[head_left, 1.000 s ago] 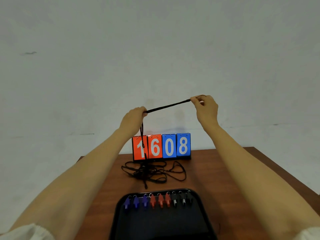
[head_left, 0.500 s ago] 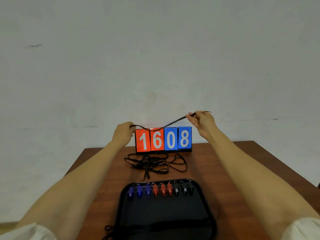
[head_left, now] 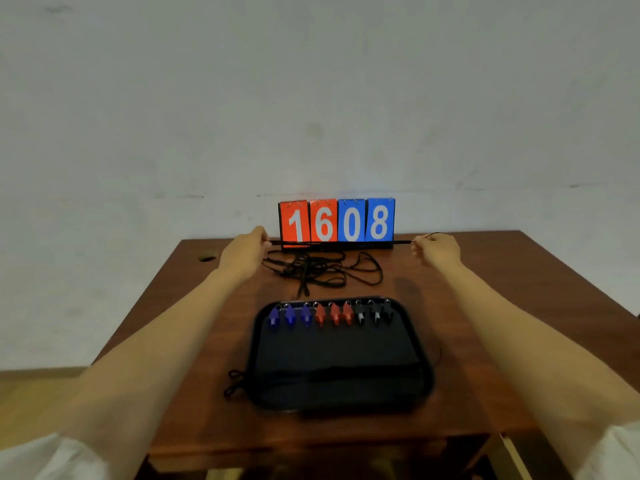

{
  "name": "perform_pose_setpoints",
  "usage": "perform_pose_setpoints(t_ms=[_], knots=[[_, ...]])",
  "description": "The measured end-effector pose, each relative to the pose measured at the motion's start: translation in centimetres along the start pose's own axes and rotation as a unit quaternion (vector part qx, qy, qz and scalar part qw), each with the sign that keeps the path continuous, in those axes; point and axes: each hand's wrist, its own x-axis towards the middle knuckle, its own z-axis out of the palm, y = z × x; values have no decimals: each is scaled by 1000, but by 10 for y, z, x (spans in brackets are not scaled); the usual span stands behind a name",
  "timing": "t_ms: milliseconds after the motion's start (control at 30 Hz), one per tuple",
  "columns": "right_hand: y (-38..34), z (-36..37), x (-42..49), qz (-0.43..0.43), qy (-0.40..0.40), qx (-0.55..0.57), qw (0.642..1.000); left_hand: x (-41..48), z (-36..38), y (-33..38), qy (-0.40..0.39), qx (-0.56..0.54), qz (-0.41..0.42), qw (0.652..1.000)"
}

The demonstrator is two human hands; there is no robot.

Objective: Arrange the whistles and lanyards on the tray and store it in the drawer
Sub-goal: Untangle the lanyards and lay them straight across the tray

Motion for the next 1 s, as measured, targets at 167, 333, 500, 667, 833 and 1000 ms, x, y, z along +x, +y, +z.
perform_pose_setpoints(t_ms=[167,333,500,667,833,1000], knots=[[48,-6,-40,-13,-9,-83,996,-42,35,-21,34,62,-20,997],[90,-7,-65,9,-6,-115,993,-80,68,-30,-45,-45,-46,997],[120,-8,-82,32,-21,-141,989,-114,78,-34,-69,-127,-120,982],[137,-12,-96,16,-21,-166,986,-138,86,-43,-90,-113,-112,983],[155,-14,-100,-14,-23,-218,975,-148,93,-47,-94,-92,-96,987],[152,-19,-112,-25,-29,-247,968,-155,97,-40,-97,-38,-85,991]])
